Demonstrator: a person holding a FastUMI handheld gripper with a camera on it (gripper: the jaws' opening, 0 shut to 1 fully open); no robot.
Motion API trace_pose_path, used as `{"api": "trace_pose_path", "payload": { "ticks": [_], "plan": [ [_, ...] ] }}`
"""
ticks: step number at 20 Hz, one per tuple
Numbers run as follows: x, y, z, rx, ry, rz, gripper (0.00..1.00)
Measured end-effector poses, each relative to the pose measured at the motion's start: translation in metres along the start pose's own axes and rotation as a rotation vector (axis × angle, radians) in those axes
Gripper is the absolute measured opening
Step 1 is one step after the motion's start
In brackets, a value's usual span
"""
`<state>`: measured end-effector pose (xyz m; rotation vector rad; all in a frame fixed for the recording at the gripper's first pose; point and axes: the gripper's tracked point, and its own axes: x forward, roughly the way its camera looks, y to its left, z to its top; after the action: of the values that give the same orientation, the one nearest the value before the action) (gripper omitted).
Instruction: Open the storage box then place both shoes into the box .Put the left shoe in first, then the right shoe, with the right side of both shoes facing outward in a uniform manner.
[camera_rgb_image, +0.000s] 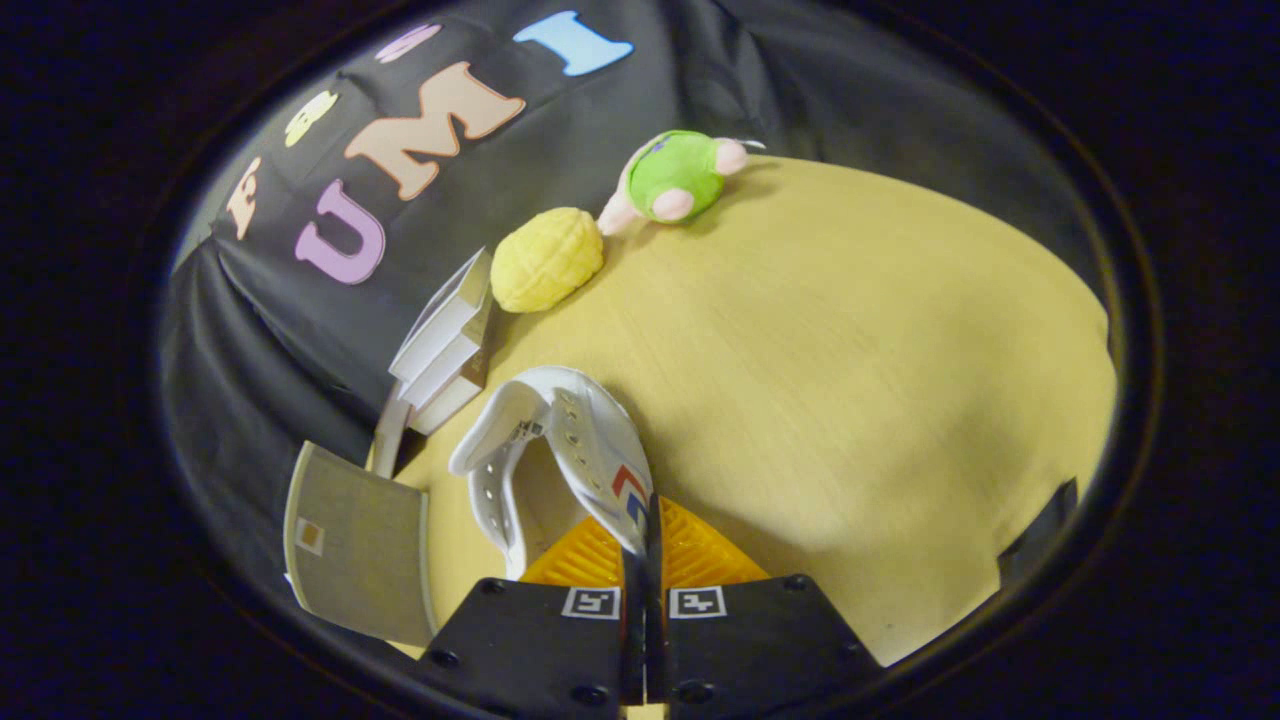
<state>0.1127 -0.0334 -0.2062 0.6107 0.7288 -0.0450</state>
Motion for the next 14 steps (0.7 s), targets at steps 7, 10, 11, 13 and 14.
{"api": "trace_pose_path", "payload": {
  "ticks": [7, 10, 11, 13, 14],
  "plan": [
    [-0.028, 0.045, -0.022, 0.106, 0.043, 0.141, 0.04],
    [-0.051, 0.084, -0.035, 0.118, 0.071, 0.239, 0.04],
    [-0.057, 0.096, -0.04, 0.119, 0.084, 0.269, 0.04],
    [-0.07, 0.123, -0.047, 0.115, 0.105, 0.318, 0.04],
    [-0.076, 0.135, -0.05, 0.107, 0.113, 0.337, 0.04]
  ]
}}
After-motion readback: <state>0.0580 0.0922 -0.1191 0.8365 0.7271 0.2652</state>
